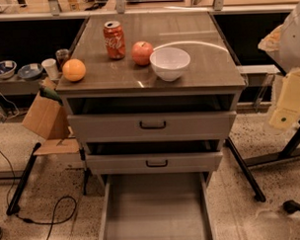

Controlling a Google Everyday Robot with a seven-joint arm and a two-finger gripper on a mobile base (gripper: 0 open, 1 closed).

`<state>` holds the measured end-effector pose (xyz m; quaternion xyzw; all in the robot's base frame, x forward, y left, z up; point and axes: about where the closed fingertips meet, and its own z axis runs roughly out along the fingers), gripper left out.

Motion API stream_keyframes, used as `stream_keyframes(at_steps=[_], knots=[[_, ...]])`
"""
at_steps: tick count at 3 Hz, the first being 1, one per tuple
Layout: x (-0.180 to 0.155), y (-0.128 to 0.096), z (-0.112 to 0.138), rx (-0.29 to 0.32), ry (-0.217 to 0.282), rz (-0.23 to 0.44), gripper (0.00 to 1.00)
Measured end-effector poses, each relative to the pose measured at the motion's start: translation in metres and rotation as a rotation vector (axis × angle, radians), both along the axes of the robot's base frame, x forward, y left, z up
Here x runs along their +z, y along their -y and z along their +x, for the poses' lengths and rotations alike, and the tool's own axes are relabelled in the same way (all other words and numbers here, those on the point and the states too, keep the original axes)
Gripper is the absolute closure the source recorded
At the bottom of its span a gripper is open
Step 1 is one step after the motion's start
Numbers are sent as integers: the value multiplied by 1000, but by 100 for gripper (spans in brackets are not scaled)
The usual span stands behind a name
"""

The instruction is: Place apple into bottom drawer

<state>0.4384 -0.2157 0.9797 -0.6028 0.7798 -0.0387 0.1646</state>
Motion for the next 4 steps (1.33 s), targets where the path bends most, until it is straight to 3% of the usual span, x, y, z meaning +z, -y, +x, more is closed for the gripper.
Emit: stream_keyframes(at_steps=[1, 2, 3, 4], knots=[[1, -1, 0, 0, 3, 1, 0], [9, -23, 12, 3, 16, 43, 0], [22, -68, 38, 4, 31, 99, 0], [32, -117, 83, -75, 44, 196, 0]])
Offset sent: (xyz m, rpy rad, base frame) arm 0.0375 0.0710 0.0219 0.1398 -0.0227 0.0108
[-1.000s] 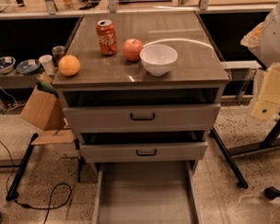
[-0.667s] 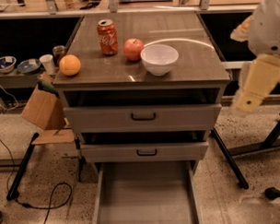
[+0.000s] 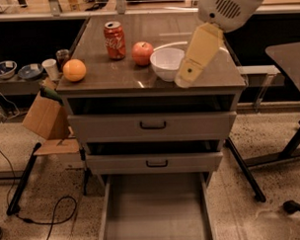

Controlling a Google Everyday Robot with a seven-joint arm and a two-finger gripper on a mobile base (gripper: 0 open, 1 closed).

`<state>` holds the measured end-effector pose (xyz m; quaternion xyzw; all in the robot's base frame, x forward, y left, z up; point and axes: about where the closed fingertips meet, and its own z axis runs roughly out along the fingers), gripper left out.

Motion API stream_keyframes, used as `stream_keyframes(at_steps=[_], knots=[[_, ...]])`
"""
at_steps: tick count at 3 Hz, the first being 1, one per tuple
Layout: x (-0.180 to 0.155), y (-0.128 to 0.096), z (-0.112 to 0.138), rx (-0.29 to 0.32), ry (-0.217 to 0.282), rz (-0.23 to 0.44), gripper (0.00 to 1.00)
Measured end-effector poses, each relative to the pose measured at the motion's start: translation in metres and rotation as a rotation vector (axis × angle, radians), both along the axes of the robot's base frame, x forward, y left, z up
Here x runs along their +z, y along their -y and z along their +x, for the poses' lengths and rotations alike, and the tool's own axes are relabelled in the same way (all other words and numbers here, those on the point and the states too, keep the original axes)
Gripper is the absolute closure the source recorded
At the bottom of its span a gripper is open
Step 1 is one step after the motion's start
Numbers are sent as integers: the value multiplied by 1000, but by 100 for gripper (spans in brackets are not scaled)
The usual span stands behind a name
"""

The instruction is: Place apple into bottom drawer

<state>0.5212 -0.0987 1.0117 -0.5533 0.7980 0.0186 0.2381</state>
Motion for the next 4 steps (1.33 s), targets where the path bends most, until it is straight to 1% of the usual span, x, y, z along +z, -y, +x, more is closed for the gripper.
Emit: stream_keyframes(at_steps=[1, 2, 3, 4], knots=[[-10, -16, 31, -120, -39, 84, 0], [-18, -26, 40, -200, -36, 199, 0], [-8, -30, 52, -206, 18, 232, 0], [-10, -30, 49, -201, 5, 221, 0]])
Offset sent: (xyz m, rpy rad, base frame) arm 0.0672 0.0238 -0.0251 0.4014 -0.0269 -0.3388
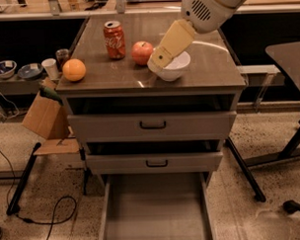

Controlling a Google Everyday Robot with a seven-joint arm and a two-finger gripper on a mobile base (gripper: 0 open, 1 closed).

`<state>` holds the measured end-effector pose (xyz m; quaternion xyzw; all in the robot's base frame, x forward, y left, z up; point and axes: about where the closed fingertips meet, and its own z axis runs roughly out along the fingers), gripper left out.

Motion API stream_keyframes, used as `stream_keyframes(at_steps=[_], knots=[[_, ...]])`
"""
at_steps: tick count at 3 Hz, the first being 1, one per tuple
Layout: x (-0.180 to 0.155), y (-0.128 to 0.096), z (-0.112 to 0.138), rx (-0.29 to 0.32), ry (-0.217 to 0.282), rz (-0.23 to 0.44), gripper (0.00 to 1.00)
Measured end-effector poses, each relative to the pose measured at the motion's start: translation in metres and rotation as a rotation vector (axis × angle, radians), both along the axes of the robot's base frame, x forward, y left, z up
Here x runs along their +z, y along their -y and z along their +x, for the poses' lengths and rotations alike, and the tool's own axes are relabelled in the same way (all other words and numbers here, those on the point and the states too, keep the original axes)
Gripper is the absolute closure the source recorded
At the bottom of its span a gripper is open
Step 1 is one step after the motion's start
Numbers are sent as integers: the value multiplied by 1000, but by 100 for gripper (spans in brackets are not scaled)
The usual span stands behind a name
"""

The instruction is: Place apple into bottom drawer

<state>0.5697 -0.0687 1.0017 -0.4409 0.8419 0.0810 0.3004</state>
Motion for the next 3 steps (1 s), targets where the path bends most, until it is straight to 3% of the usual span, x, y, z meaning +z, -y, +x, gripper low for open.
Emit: stream_keyframes(at_steps=[1, 3], knots=[[-4, -9, 11, -44, 0, 16, 0], [-7, -55, 61, -156, 17, 143, 0]])
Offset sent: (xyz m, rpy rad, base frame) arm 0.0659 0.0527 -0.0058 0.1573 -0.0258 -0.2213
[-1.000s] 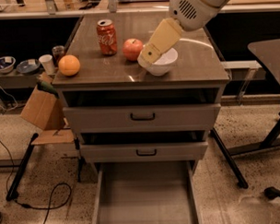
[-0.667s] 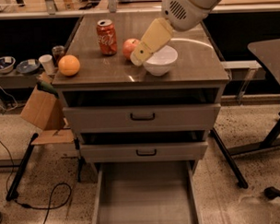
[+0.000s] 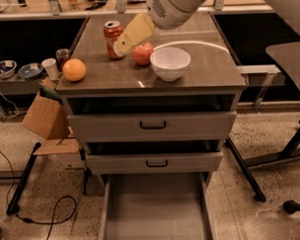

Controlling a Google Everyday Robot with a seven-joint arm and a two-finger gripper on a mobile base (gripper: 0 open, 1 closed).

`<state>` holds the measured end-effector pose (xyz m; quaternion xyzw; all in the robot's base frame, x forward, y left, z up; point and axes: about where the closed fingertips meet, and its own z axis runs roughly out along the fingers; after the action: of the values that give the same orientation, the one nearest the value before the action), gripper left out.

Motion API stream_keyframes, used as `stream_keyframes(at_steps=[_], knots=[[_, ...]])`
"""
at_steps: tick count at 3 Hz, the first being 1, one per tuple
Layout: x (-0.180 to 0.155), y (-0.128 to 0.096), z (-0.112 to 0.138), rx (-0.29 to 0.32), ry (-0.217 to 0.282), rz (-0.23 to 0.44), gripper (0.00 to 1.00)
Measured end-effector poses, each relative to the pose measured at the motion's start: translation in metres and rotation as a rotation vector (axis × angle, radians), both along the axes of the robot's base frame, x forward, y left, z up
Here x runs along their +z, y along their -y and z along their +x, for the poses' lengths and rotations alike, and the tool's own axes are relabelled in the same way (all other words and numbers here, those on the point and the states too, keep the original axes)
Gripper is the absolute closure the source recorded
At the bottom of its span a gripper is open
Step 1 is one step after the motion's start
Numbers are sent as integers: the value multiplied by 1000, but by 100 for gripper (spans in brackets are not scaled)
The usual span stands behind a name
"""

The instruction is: Place apple into bottom drawer

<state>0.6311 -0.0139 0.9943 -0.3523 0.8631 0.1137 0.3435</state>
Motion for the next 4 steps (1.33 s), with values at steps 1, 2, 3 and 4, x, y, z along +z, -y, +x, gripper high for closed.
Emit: stream_keyframes(at_steps=[1, 2, 3, 4], knots=[[-5, -24, 29, -1, 16, 50, 0], [-16, -38, 66, 5, 31, 75, 0], [-25, -42, 90, 2, 34, 48, 0], [-43, -32, 116, -64, 2, 0, 0]])
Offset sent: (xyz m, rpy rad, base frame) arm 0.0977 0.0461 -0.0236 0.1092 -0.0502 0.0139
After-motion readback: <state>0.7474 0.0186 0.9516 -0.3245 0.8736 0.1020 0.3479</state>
